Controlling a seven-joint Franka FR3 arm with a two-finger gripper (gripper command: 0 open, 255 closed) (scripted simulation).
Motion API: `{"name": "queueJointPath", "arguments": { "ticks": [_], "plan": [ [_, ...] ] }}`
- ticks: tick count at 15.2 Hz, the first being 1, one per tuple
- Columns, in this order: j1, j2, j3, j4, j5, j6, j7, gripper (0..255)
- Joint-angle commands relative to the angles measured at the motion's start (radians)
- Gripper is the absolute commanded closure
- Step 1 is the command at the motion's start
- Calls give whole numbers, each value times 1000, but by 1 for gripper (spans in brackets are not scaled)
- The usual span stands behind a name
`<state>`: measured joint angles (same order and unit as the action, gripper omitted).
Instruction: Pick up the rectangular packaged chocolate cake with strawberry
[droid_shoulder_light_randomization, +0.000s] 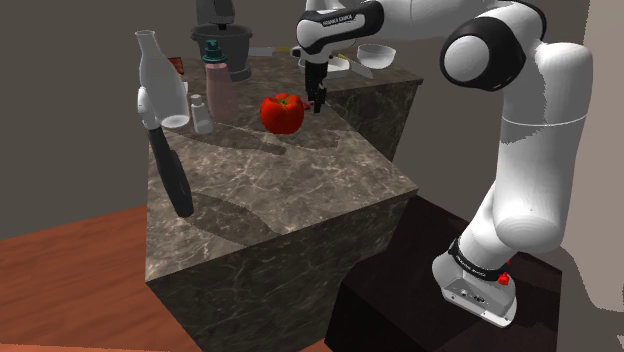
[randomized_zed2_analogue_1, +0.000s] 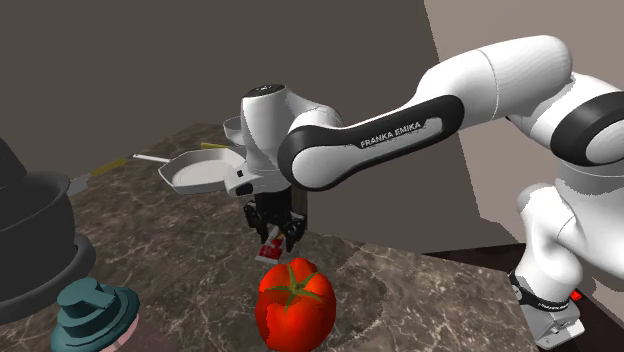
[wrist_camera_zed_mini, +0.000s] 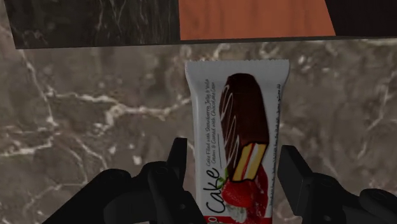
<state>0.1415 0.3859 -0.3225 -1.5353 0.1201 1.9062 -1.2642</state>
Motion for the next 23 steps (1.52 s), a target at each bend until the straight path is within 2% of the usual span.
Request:
{"name": "queueJointPath", "arguments": {
  "ticks": [1,8,23],
  "plan": [
    [0,1,0,-4,0,3,0,255],
    [0,3,0,-1,0,2,0,255],
    [-11,-6,-6,188,-6,-196,7,255]
  ]
}}
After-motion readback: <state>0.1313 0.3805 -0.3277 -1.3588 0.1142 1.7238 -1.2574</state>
